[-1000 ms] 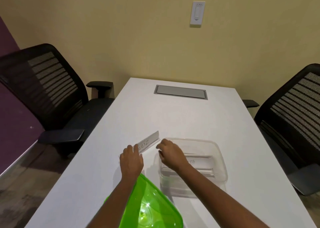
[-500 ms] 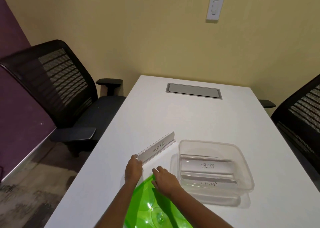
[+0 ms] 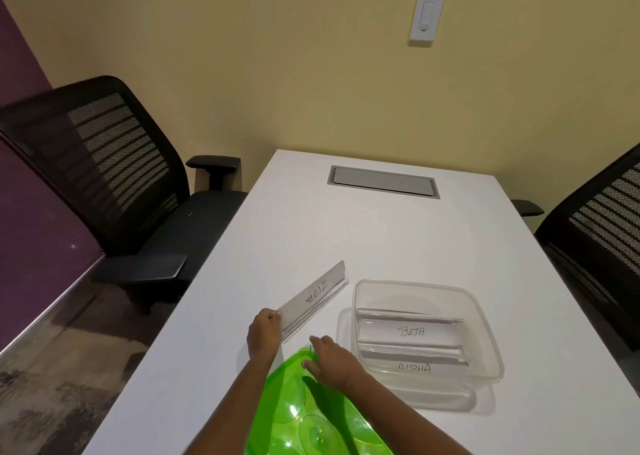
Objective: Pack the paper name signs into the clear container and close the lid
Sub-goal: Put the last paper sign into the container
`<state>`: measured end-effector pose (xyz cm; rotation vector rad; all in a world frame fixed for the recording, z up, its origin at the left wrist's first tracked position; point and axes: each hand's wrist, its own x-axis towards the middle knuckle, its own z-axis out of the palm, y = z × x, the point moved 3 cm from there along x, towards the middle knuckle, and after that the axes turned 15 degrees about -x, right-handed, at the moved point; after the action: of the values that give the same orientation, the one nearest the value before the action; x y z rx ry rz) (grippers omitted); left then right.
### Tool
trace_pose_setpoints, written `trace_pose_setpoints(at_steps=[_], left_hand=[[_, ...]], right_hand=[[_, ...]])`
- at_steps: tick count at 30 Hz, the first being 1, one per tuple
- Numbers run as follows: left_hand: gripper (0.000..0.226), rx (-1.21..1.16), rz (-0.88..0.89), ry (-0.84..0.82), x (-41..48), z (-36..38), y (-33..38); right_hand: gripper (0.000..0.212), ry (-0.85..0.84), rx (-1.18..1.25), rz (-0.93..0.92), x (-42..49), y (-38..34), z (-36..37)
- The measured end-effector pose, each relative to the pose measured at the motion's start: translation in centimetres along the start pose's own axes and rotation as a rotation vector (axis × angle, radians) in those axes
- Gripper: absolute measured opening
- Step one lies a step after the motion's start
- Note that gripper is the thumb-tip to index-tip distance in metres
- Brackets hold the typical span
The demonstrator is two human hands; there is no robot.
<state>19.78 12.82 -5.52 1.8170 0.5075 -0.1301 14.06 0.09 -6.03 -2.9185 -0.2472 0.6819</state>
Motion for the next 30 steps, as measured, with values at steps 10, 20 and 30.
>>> trace_pose_setpoints(at_steps=[10,20,30], left_hand=[[0.038,-0.476,-0.198,-0.001,-2.7,0.7,2.5],[0.030,-0.768,-0.211,-0.171,-8.3,3.0,5.9],[0.029,-0.773,-0.213,-0.457,-14.3,6.2,7.3]], right_hand=[[0.032,0.124,0.626,0.132,-0.8,-1.6,-2.8],[0.037,0.274,1.128,0.246,-2.6,0.1,-6.5],[0.026,0.357,1.224,0.172,-7.5,5.5,-9.0]])
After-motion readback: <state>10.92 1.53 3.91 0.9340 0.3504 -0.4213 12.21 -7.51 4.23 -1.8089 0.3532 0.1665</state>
